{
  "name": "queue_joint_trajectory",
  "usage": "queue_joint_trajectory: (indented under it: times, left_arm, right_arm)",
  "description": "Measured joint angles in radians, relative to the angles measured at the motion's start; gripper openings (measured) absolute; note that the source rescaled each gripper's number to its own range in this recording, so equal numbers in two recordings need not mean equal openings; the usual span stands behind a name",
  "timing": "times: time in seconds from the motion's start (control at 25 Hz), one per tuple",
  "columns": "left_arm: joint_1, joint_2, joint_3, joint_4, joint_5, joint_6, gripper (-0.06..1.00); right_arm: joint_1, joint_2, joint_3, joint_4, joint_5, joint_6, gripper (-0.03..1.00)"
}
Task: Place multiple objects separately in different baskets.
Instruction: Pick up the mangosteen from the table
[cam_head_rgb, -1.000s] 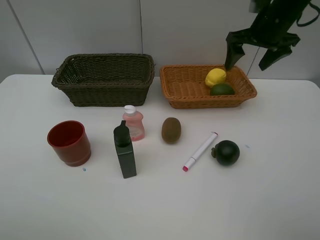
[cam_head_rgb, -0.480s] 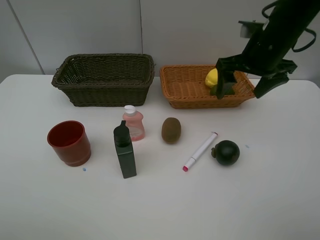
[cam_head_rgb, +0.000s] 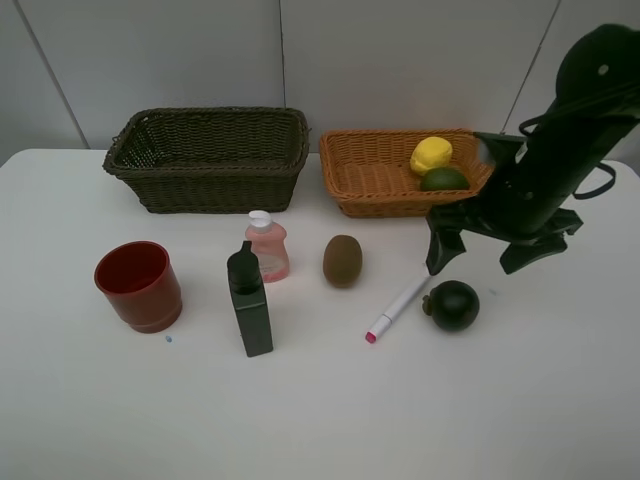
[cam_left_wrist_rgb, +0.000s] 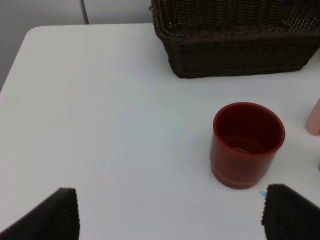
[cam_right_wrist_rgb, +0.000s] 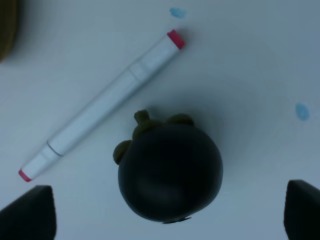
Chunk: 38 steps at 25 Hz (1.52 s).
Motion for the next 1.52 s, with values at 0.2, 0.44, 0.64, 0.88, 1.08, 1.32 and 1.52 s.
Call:
queue_joint_trajectory:
  times: [0.2,0.44,0.64,0.88,1.08,1.32,1.52]
  left_arm:
    - [0.0,0.0,0.0,0.0,0.0,0.0,0.95]
    - [0.0,0.0,0.0,0.0,0.0,0.002,0.95]
    - [0.0,0.0,0.0,0.0,0.0,0.002,0.95]
    - [0.0,0.0,0.0,0.0,0.0,0.002,0.95]
    - [0.0,0.0,0.0,0.0,0.0,0.002,0.95]
    - [0.0,0.0,0.0,0.0,0.0,0.002,0.95]
    - [0.0,0.0,0.0,0.0,0.0,0.002,0.95]
  right_arm:
    - [0.028,0.0,0.108,0.036,-0.123,0.001,1.0]
    - [0.056,0.026,0.128,0.046,-0.188,0.001,1.0]
    - [0.057,0.095,0.128,0.047,-0.197,0.001,1.0]
    - [0.057,0.144,0.128,0.048,-0.236,0.001,1.0]
    - [0.057,0.145,0.128,0.049,-0.259,0.001,1.0]
    - [0.057,0.145,0.128,0.049,-0.262,0.001,1.0]
    - [0.057,0.145,0.128,0.049,-0.263,0.001,0.99]
